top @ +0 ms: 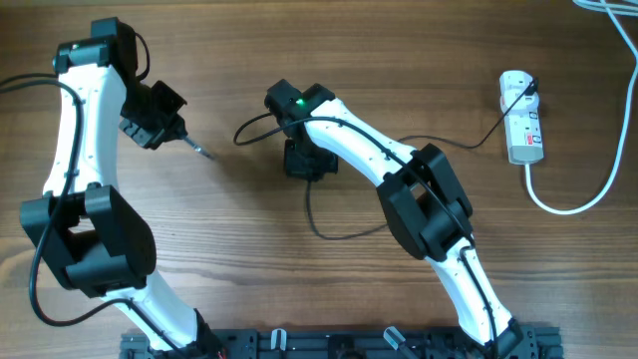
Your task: Plug charger to phone and switch on socket
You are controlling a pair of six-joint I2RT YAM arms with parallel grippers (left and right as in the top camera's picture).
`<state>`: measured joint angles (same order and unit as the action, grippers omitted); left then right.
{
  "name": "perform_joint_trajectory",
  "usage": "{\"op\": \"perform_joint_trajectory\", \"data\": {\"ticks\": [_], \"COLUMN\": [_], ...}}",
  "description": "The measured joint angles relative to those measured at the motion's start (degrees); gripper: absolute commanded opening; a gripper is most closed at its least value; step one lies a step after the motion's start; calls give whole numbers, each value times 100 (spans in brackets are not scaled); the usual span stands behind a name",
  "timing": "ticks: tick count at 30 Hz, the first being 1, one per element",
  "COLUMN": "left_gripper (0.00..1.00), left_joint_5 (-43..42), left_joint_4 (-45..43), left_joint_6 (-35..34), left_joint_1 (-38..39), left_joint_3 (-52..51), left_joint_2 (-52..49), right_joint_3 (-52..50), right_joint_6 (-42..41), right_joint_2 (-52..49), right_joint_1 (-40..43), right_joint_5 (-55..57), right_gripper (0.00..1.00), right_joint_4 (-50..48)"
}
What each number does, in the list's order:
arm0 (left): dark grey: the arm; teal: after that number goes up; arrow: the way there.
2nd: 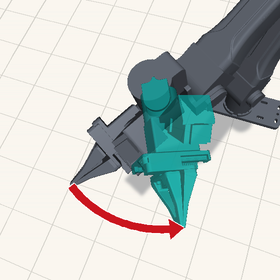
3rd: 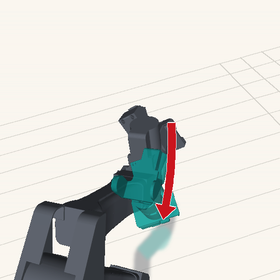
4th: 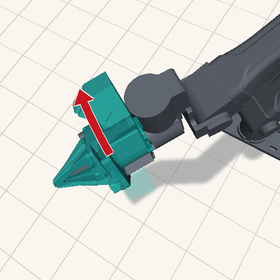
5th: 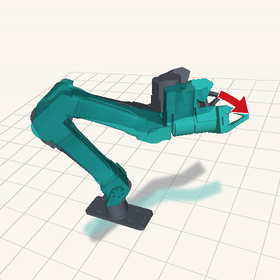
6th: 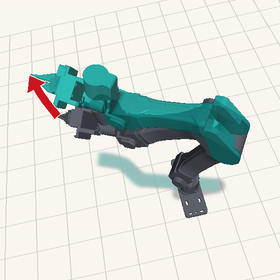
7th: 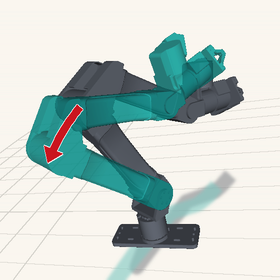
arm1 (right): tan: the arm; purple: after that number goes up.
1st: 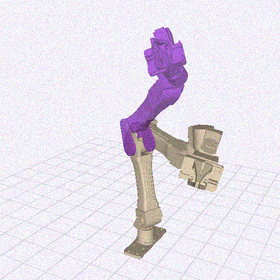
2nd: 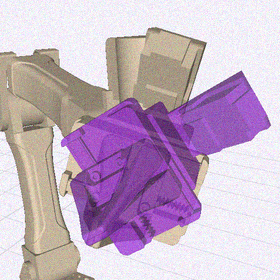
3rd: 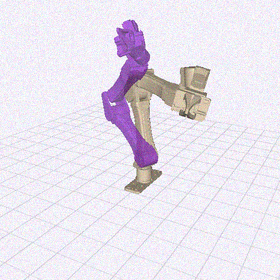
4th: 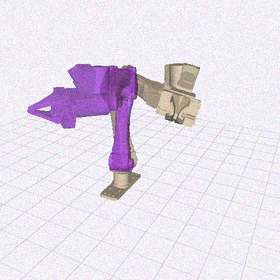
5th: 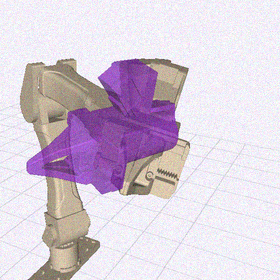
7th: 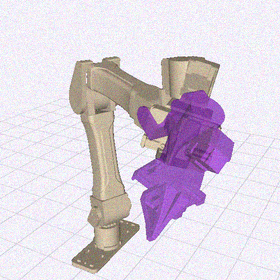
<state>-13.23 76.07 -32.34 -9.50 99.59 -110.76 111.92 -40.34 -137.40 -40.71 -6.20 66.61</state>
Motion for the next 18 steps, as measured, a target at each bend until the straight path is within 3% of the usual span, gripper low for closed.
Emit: {"op": "perform_joint_trajectory", "data": {"ticks": [3, 9, 14, 18], "left_gripper": [4, 4, 4, 4], "left_joint_5": [-951, -2787, -4548, -5386], "left_joint_4": [-374, -1447, -2393, -2920], "left_joint_6": [586, 1121, 1237, 1250], "left_joint_1": [-4, 0, 2, 0], "left_joint_3": [0, -11, -13, -17], "left_joint_2": [0, 0, 0, 0], "right_joint_3": [20, -44, -46, -13], "right_joint_6": [271, 715, 1373, 1609], "right_joint_2": [4, 337, 1873, 2763], "right_joint_1": [26, 31, 2, -59], "right_joint_5": [-131, -509, -879, -973], "right_gripper": [4, 4, 4, 4], "right_joint_4": [33, 518, 955, 1115]}}
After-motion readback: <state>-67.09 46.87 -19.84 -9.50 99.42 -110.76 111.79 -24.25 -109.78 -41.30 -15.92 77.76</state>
